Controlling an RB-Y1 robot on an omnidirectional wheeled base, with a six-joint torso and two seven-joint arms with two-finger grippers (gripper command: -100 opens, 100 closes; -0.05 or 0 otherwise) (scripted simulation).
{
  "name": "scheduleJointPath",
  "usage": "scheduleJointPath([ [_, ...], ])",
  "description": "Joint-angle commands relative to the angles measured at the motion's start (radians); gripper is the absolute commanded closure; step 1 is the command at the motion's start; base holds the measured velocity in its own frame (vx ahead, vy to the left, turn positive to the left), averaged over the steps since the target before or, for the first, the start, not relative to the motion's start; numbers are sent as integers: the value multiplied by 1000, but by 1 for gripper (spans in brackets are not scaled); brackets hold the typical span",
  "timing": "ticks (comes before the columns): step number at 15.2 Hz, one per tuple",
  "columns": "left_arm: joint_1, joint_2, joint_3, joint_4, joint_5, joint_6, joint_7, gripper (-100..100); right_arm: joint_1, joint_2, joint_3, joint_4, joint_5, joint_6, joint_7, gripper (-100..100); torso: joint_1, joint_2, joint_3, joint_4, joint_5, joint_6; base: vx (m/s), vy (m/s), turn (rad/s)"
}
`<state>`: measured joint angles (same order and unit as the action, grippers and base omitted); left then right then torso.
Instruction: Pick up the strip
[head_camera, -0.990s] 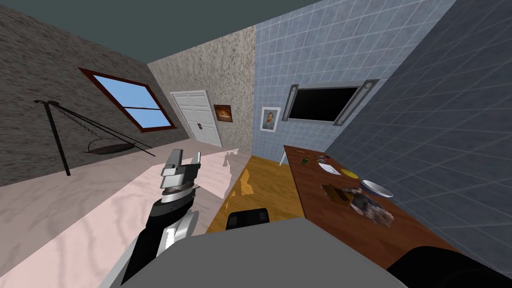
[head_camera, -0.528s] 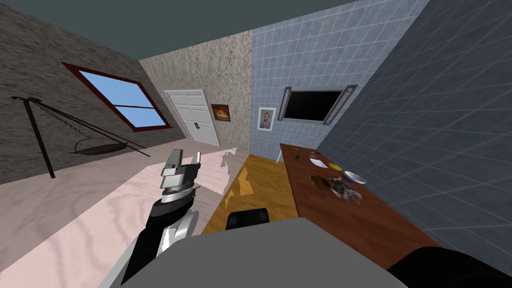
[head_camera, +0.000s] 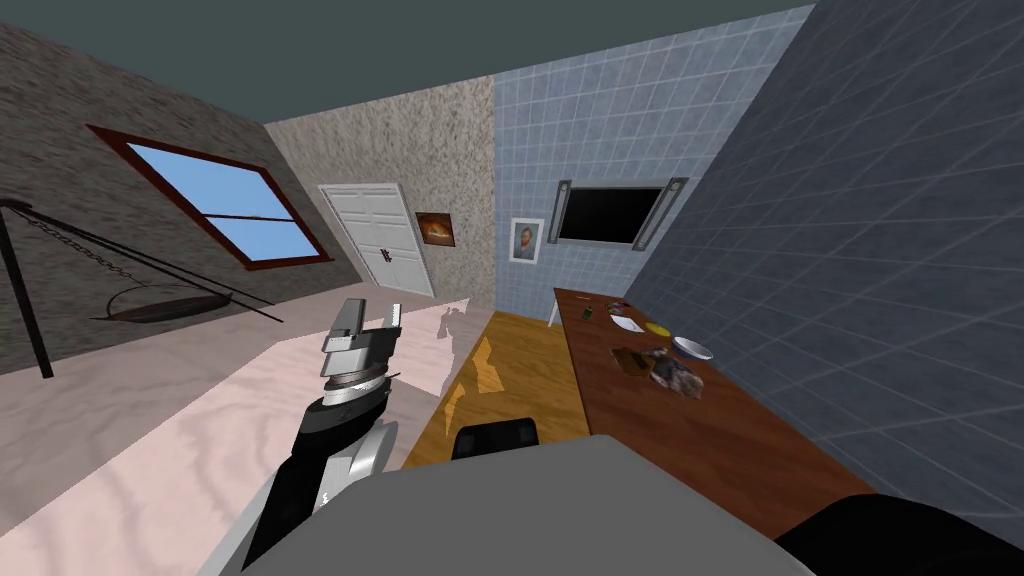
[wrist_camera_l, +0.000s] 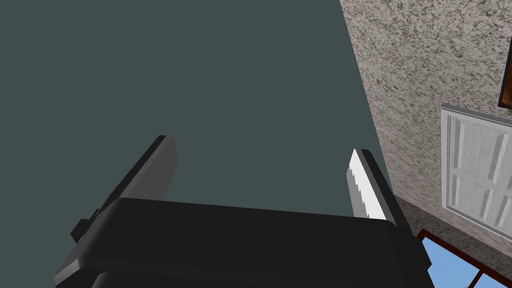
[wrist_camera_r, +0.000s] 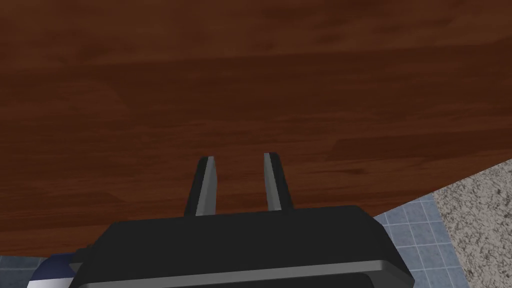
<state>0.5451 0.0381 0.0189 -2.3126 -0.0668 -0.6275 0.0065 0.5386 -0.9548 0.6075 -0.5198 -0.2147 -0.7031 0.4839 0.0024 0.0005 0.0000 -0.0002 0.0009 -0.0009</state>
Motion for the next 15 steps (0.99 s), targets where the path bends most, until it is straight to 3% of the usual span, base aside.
scheduleJointPath([
  [1, 0, 0, 0, 0, 0, 0, 0, 0, 26, -24, -3, -12, -28, -25, -11, 100, 0, 0, 0, 0, 0, 0, -92, 72, 217],
  [2, 0, 0, 0, 0, 0, 0, 0, 0, 6, -9, 2, 9, -11, -17, -8, 100, 3, 4, 2, 1, 1, 0, -60, 43, 70],
  [3, 0, 0, 0, 0, 0, 0, 0, 0, -25, -17, -2, 18, 6, -25, 1, -100, 4, 5, 3, 1, 1, 1, -84, 14, 95],
  [4, 0, 0, 0, 0, 0, 0, 0, 0, -25, -17, -2, 18, 6, -25, 1, -100, 3, 6, 4, 2, 1, 0, -108, 1, 110],
  [8, 0, 0, 0, 0, 0, 0, 0, 0, -96, -26, -12, 29, 41, -27, 33, -100, -1, 14, 8, 3, 0, 0, -180, -25, 129],
  [12, -1, 0, 0, 0, 0, 0, 0, 0, -168, -28, -26, 37, 67, -29, 70, -100, 3, 21, 12, 5, 0, 1, -272, 30, 117],
  [14, -1, 0, 0, 0, 0, 0, 0, 0, -168, -28, -26, 37, 67, -29, 70, -100, 3, 22, 13, 5, 1, 1, -214, 28, 40],
  [15, 0, 0, 0, 0, 0, 0, 0, 0, -188, -27, -31, 39, 72, -29, 80, -100, 2, 19, 11, 5, 0, 2, -149, 16, 46],
])
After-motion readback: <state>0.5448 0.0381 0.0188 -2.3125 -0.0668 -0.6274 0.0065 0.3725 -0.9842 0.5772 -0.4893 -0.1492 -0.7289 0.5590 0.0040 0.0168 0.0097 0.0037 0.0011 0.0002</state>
